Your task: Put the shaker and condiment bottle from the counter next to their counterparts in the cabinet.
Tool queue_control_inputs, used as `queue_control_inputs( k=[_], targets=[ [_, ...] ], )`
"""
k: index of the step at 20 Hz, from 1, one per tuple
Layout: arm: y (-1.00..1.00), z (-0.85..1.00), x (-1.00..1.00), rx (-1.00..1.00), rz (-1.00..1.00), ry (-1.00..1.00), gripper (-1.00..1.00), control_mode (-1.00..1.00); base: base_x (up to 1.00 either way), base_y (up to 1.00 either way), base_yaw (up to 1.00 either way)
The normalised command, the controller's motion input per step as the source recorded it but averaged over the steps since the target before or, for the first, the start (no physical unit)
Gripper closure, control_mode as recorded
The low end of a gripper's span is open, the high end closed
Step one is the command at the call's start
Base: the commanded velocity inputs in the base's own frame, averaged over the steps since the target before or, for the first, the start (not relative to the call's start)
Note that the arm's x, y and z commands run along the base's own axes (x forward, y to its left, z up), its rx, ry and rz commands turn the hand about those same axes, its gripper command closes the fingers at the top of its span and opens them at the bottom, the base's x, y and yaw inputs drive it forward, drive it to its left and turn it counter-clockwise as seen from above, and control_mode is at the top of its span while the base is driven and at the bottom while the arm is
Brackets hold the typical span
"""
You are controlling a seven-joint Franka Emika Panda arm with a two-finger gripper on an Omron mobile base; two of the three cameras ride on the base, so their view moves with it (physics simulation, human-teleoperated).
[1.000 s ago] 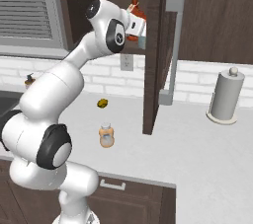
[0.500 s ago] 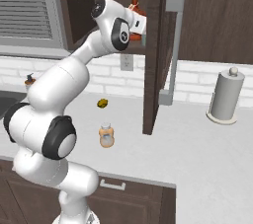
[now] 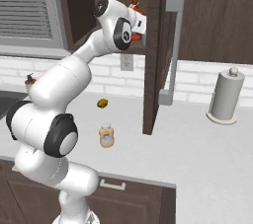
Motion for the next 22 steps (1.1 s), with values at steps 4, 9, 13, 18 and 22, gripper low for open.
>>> queue_control_inputs(
  k=[4,9,13,18,22],
  targets=[
    [-0.01,0.00,0.00,0.04,0.00,0.01,-1.00,-1.00,0.00,0.00,0.00],
    [0.00,0.00,0.00,0.01,0.00,0.02,-1.00,-1.00,0.00,0.00,0.00],
    [0.08,0.00,-0.05,0.00,0.00,0.03,-1.00,-1.00,0.00,0.00,0.00],
    [0.21,0.00,-0.26,0.00,0.00,0.00,-1.00,-1.00,0.00,0.00,0.00],
    [0.20,0.00,-0.43,0.00,0.00,0.00,-1.00,-1.00,0.00,0.00,0.00]
  ],
)
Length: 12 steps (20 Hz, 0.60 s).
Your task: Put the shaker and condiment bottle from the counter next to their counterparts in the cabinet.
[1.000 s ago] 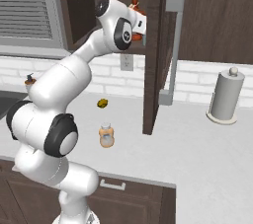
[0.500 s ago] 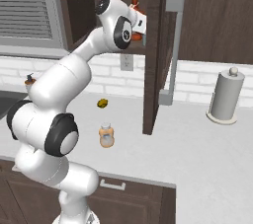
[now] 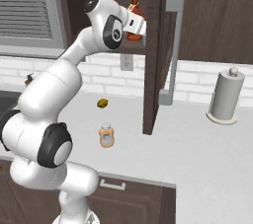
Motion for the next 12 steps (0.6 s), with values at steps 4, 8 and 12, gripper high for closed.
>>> queue_control_inputs(
  k=[4,8,12],
  targets=[
    [0.23,0.00,-0.46,0.00,0.00,0.00,-1.00,-1.00,0.00,0.00,0.00],
    [0.29,0.00,-0.45,0.00,0.00,0.00,-1.00,-1.00,0.00,0.00,0.00],
    [0.28,-0.03,-0.44,0.00,0.00,0.00,-1.00,-1.00,0.00,0.00,0.00]
  ],
)
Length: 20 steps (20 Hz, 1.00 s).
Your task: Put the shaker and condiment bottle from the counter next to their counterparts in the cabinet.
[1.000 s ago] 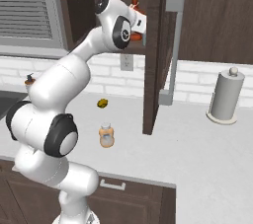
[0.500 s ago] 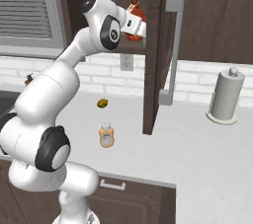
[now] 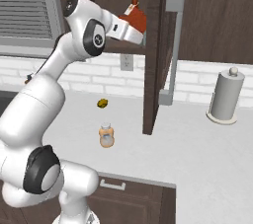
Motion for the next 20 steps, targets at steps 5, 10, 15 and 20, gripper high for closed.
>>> queue_control_inputs(
  k=[5,10,15,20],
  targets=[
    [0.18,-0.21,-0.50,0.00,0.05,0.00,-1.00,-1.00,0.00,0.00,0.00],
    [0.10,-0.30,-0.62,0.00,0.10,0.00,-1.00,-1.00,0.00,0.00,0.00],
    [0.34,-0.43,-0.70,-0.01,0.11,0.00,-1.00,-1.00,0.00,0.00,0.00],
    [0.55,-0.45,-0.75,-0.03,0.08,0.00,-1.00,-1.00,0.00,0.00,0.00]
  ],
)
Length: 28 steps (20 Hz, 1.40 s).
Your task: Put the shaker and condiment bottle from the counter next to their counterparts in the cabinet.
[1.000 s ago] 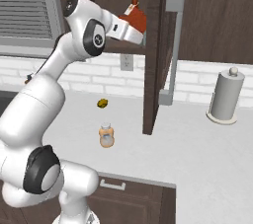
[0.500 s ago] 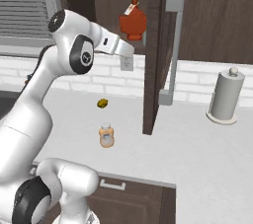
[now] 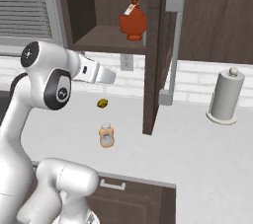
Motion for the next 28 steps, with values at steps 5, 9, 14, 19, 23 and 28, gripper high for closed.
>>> queue_control_inputs(
  k=[5,9,14,19,23,28],
  targets=[
    [0.67,-0.49,-0.67,-0.04,0.02,0.03,-1.00,-1.00,0.00,0.00,0.00],
    [0.59,-0.61,-0.59,-0.03,0.00,0.01,-1.00,-1.00,0.00,0.00,0.00],
    [0.50,-0.68,-0.42,-0.03,0.00,0.00,-1.00,-1.00,0.00,0.00,0.00],
    [0.23,-0.60,-0.02,0.00,0.00,0.00,-1.00,-1.00,0.00,0.00,0.00],
    [0.18,-0.93,-0.01,-0.06,0.00,-0.04,-1.00,-1.00,0.00,0.00,0.00],
    [0.00,-0.85,0.04,-0.07,0.00,-0.21,-1.00,-1.00,0.00,0.00,0.00]
  ],
)
